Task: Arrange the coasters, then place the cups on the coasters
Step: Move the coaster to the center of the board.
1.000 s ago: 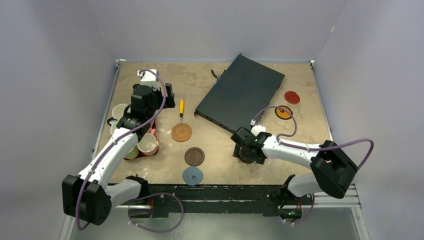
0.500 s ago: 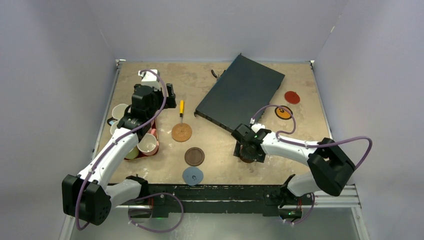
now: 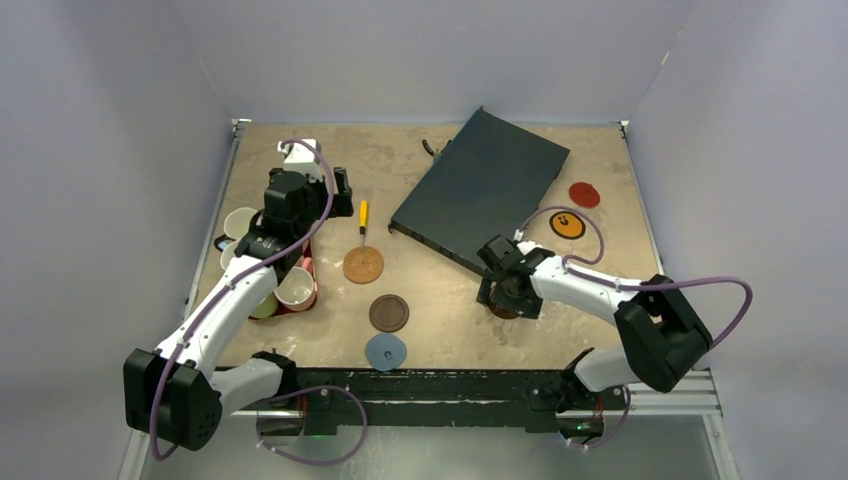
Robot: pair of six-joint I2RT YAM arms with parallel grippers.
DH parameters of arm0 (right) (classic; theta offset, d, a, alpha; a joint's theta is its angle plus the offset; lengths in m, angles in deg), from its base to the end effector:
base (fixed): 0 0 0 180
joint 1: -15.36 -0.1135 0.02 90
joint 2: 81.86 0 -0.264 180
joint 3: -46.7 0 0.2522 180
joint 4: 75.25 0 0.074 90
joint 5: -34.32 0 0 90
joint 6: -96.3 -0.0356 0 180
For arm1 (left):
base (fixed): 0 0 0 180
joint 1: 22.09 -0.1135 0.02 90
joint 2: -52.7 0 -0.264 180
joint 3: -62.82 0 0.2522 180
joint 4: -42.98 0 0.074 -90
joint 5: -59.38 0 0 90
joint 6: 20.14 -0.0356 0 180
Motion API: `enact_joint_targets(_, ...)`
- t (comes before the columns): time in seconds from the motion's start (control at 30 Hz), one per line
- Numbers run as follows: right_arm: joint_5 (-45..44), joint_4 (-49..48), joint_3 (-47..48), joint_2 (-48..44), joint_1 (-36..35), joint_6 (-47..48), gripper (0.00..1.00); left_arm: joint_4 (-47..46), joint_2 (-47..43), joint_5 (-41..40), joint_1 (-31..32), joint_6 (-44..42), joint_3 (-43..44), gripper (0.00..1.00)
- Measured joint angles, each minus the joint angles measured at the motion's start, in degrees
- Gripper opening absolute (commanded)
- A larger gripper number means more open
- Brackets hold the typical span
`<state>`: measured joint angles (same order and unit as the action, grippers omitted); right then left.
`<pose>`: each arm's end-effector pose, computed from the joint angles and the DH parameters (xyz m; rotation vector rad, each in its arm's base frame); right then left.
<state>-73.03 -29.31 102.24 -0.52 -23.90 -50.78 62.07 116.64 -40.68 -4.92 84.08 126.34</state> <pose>0.1934 0.1444 0.1622 0.4846 2.6628 0.0487 0.2493 -0.0705 0.3124 -0.0695 1.9098 -0.2030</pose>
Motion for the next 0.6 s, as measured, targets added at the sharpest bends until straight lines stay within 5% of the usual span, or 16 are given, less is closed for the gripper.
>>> enact_joint_targets(0.6, 0.4, -3.6, -1.0, -0.9, 14.4, 7.6, 0.92, 0.0, 0.0, 0.0, 0.8, 0.1, 0.0, 0.99)
